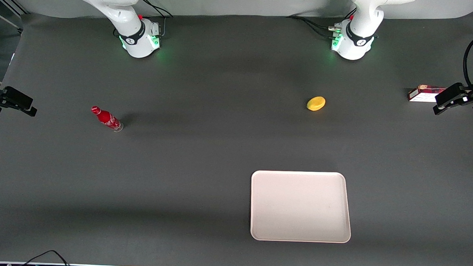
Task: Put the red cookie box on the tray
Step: 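Move the left gripper down over the red cookie box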
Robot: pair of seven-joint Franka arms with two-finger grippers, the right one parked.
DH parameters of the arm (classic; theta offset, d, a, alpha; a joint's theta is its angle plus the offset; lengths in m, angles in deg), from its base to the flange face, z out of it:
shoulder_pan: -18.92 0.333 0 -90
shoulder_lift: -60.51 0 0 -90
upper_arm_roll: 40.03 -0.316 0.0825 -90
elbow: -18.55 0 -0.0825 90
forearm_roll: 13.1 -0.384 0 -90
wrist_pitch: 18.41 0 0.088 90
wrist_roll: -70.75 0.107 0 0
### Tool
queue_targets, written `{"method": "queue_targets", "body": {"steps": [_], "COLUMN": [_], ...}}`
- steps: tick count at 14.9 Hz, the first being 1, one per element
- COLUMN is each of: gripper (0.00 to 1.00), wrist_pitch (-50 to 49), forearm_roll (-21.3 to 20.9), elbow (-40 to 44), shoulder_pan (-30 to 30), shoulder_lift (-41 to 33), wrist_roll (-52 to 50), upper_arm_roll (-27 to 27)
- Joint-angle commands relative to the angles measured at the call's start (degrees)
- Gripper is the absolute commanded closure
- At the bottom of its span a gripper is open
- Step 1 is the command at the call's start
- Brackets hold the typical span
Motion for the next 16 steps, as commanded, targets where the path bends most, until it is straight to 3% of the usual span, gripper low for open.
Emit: {"method": "queue_targets", "body": {"steps": [1, 4, 6, 8, 10, 12, 16], "gripper": [0.00, 0.00, 0.00, 0.00, 0.00, 0.00, 0.00], "wrist_pitch": [-0.09, -1.05, -0.36, 1.13, 6.13, 8.51, 13.35], "forearm_roll": [-0.05, -1.10, -3.47, -5.39, -10.32, -10.51, -9.98], "elbow": [1.35, 0.65, -1.72, -4.53, -8.31, -11.21, -18.15], "shoulder_pan": [-0.18, 0.17, 0.34, 0.34, 0.43, 1.21, 3.33], "shoulder_lift": [0.73, 0.82, 0.64, 0.90, 0.82, 0.73, -0.15], "wrist_roll": [0.77, 8.02, 15.50, 28.47, 47.08, 63.03, 76.32], "upper_arm_roll": [-0.18, -0.87, -5.07, -9.04, -11.68, -15.09, -19.86]}}
